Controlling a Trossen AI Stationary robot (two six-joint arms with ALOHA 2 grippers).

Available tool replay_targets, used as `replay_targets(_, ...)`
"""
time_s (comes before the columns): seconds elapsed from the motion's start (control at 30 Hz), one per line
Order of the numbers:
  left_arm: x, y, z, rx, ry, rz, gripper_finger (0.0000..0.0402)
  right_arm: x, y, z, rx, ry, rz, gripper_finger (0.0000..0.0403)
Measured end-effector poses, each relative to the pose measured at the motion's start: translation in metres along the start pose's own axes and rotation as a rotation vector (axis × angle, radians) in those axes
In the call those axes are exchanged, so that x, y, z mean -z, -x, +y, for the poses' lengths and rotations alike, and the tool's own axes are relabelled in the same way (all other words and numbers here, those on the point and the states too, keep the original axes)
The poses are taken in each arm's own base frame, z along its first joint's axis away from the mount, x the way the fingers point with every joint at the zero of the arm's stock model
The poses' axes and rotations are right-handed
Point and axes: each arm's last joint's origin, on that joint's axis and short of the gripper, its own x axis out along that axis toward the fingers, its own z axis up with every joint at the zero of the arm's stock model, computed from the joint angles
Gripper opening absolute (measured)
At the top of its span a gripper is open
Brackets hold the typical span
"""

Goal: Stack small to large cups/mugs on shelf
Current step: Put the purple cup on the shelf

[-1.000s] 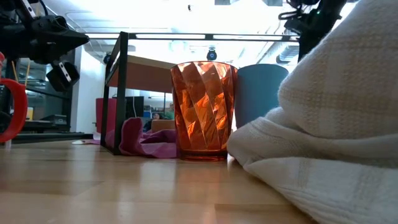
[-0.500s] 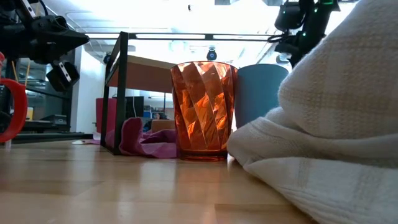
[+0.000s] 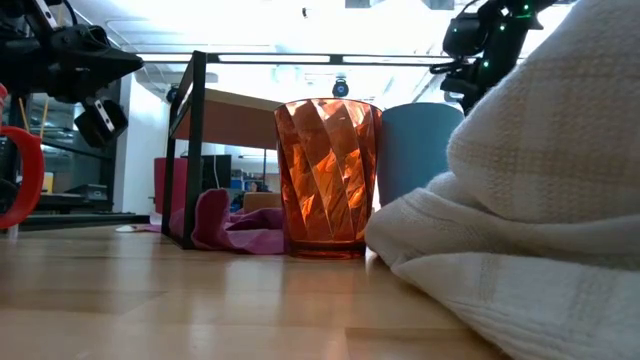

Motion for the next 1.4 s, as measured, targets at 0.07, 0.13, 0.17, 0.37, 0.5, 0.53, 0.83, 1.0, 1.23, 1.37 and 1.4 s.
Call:
replay_targets(0.07, 0.0, 0.0, 0.0, 0.0, 0.0, 0.0, 0.0001, -0.001, -0.003, -0.002, -0.007, -0.002, 0.012, 0.0062)
replay_targets(0.13, 0.0, 0.0, 0.0, 0.0, 0.0, 0.0, 0.0001, -0.003, -0.008, -0.002, -0.023, -0.004, 0.03, 0.0062)
replay_targets(0.17, 0.0, 0.0, 0.0, 0.0, 0.0, 0.0, 0.0001, -0.003, -0.011, -0.003, -0.023, 0.0, 0.042, 0.0062)
replay_targets(0.37, 0.0, 0.0, 0.0, 0.0, 0.0, 0.001, 0.0001, -0.006, -0.024, -0.001, -0.022, 0.018, 0.085, 0.0062)
replay_targets(0.5, 0.0, 0.0, 0.0, 0.0, 0.0, 0.0, 0.0001, -0.007, -0.03, 0.0, -0.045, 0.02, 0.101, 0.0062)
replay_targets(0.53, 0.0, 0.0, 0.0, 0.0, 0.0, 0.0, 0.0001, -0.007, -0.031, 0.0, -0.045, 0.021, 0.105, 0.0062)
replay_targets(0.83, 0.0, 0.0, 0.0, -0.001, 0.0, 0.001, 0.0001, -0.008, -0.035, 0.001, -0.047, 0.027, 0.12, 0.0062)
replay_targets(1.0, 0.0, 0.0, 0.0, -0.001, 0.0, 0.0, 0.0001, -0.008, -0.035, 0.001, -0.047, 0.031, 0.12, 0.0062)
replay_targets(1.23, 0.0, 0.0, 0.0, 0.0, 0.0, 0.001, 0.0001, -0.008, -0.035, 0.001, -0.047, 0.031, 0.12, 0.0062)
replay_targets(1.37, 0.0, 0.0, 0.0, 0.0, 0.0, 0.001, 0.0001, -0.007, -0.035, 0.001, -0.045, 0.031, 0.13, 0.0062)
replay_targets(1.4, 0.0, 0.0, 0.0, 0.0, 0.0, 0.0, 0.0001, -0.007, -0.035, 0.001, -0.045, 0.032, 0.131, 0.0062)
